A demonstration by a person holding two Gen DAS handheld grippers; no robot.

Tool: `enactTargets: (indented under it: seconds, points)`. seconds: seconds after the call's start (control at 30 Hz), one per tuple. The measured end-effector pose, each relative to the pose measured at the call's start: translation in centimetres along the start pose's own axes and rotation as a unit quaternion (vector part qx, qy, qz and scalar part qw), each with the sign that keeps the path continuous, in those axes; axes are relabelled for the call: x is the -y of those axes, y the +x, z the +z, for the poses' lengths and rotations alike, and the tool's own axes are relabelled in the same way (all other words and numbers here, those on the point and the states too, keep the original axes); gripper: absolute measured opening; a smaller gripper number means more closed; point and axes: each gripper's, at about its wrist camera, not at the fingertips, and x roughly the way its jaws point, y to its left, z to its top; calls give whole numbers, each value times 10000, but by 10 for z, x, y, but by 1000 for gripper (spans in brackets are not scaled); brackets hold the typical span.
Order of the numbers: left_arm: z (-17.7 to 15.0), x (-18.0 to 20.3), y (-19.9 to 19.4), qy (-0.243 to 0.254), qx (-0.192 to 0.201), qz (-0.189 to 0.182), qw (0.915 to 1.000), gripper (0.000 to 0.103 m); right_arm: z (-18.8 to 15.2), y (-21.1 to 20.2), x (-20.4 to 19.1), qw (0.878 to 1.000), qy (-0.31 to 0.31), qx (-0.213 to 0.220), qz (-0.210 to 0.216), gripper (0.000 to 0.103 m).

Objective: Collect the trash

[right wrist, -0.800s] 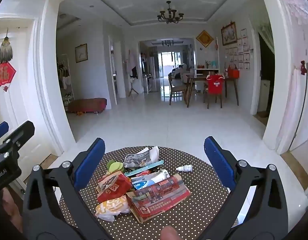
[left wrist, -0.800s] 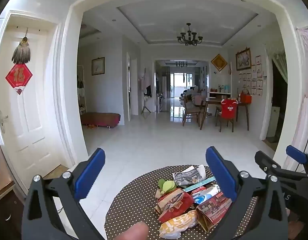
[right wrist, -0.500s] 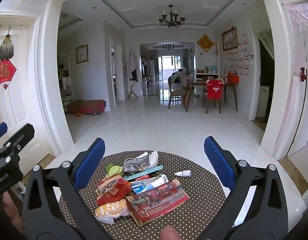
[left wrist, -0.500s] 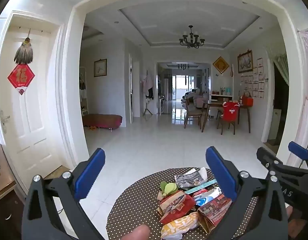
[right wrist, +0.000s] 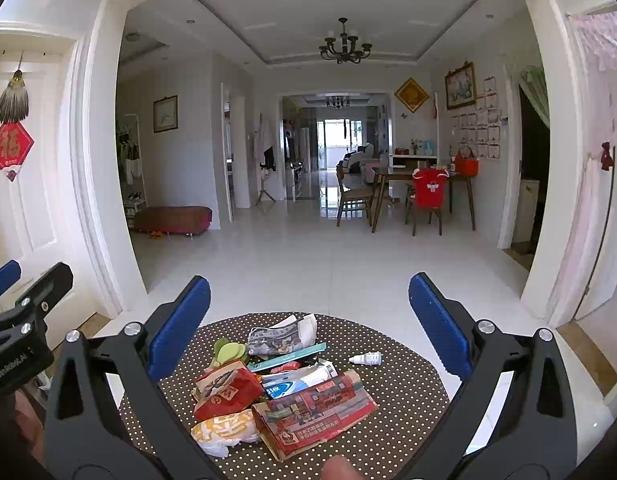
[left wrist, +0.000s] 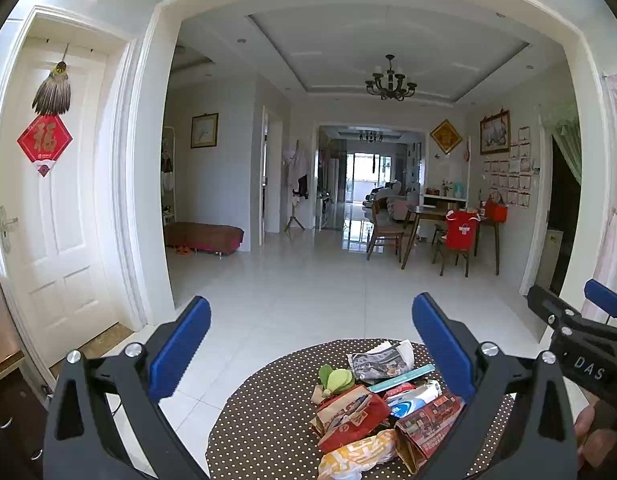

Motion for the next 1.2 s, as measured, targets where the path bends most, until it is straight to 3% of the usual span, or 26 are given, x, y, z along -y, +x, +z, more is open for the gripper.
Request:
enactTargets:
  seconds: [1.2]
  points:
    - [-15,10,17,68,-159,-187,9997,99,-8,25,4,9998,10,-173,95,97]
